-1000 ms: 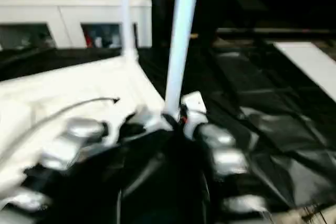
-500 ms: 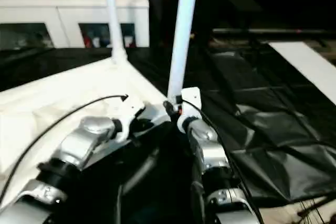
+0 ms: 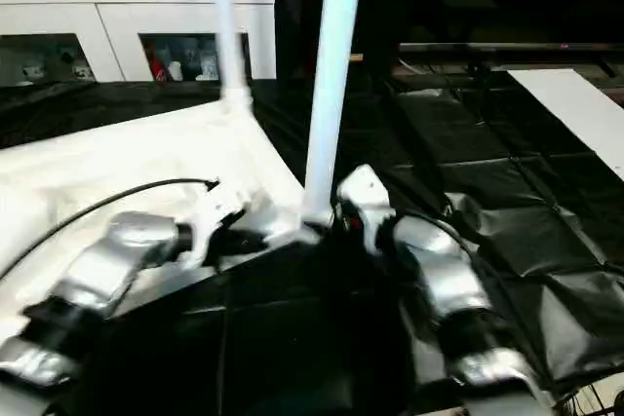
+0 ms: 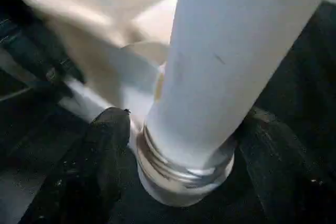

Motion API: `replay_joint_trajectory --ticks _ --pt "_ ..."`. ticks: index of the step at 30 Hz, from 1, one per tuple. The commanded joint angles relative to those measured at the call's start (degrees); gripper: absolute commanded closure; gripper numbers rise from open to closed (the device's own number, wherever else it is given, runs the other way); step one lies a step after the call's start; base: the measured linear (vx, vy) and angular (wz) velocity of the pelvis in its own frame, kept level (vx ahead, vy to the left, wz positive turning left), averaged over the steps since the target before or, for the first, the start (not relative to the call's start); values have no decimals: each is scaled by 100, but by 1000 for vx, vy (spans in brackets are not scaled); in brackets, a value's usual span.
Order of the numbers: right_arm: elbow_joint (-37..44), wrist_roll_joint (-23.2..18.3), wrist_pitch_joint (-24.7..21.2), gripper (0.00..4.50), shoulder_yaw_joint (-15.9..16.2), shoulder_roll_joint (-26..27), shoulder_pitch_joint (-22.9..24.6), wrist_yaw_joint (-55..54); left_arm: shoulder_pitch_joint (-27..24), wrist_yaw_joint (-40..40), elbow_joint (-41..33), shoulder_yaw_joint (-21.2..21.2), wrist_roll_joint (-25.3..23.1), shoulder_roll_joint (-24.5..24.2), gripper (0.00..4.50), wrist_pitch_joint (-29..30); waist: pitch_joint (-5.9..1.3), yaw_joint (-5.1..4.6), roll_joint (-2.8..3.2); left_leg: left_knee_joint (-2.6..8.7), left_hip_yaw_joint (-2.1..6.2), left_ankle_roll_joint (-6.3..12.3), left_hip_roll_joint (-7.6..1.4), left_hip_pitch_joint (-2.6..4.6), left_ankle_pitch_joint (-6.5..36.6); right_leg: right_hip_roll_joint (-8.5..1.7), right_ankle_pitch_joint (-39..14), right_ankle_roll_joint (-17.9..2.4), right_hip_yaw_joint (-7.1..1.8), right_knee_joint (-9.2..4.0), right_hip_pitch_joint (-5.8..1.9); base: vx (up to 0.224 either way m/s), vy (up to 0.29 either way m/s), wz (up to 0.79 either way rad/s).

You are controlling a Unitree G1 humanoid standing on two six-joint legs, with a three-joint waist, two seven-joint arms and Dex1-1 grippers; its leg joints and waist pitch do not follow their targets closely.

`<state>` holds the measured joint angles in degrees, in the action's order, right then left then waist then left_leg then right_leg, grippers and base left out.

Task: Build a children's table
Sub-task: Rotate leg to tighten

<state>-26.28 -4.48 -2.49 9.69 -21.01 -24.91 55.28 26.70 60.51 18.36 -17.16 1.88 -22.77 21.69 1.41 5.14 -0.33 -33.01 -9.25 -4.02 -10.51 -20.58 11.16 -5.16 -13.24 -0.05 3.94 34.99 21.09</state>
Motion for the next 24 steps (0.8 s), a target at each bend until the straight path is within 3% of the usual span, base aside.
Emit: replay_joint_trajectory --ticks 1,6,13,18,24 --pt "166 -135 -13 112 132 -169 76 508 -179 673 -228 -291 206 -150 450 4 -240 -4 13 366 36 573 -275 34 696 -321 224 -1485 -247 -325 -229 0 0 0" --pt "236 -135 -6 112 220 -281 121 857 -237 1016 -522 -341 340 -373 450 165 -223 -13 9 376 -10 485 -295 48 774 -316 -1 -1553 -253 -327 -203 0 0 0" --pt "189 -181 -7 112 255 -290 95 999 -260 1105 -587 -351 358 -484 450 178 -236 1 8 351 -25 480 -278 45 578 -316 259 -1573 -257 -300 -209 0 0 0" --pt "138 -193 -16 172 248 -263 94 1074 -260 1115 -603 -352 362 -487 450 203 -248 3 8 335 -24 517 -277 40 479 -312 391 -1606 -253 -283 -212 0 0 0" --pt "121 -230 -17 185 246 -243 117 1092 -249 1128 -608 -381 386 -503 450 239 -253 4 9 318 -25 543 -273 24 456 -305 485 -1628 -251 -263 -206 0 0 0"
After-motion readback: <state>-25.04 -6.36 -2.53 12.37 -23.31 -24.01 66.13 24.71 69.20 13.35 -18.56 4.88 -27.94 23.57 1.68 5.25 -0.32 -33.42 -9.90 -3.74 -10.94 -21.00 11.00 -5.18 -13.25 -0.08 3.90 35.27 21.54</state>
